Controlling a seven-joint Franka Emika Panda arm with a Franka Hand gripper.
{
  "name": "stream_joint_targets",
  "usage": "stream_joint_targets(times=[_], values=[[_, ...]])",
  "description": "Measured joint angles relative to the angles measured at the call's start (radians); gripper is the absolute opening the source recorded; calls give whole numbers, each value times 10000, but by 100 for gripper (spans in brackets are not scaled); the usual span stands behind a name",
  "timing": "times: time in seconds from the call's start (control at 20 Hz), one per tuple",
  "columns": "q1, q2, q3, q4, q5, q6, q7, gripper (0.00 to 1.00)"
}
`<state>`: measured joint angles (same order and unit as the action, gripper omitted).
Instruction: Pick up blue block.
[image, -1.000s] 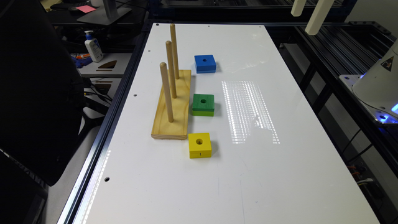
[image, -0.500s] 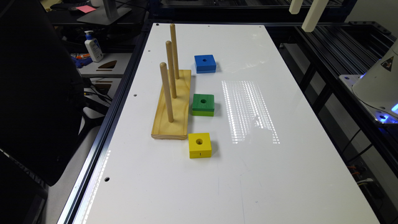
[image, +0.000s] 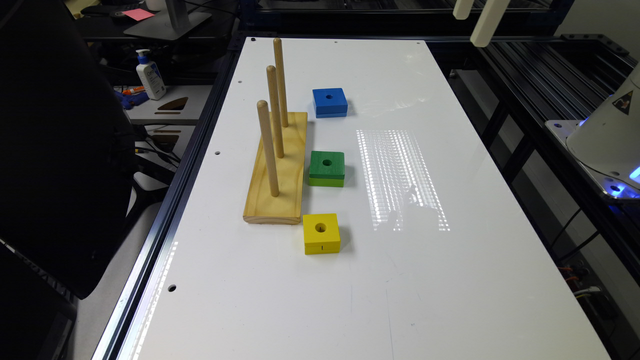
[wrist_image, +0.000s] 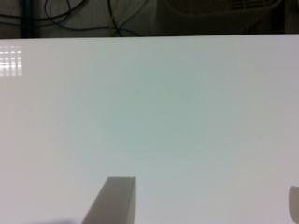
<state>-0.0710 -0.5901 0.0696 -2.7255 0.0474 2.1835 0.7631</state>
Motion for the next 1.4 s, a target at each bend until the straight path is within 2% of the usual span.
stream_joint_targets(times=[0.3,0.6,0.85,1.4], values=[[-127,550,0,442,-16,116,-71,100],[-359,1088,0,912,-25,122,-280,100],[-577,1570,0,1338,-71,135,-445,100],[-863,2374,-1,2062,-146,156,-659,100]])
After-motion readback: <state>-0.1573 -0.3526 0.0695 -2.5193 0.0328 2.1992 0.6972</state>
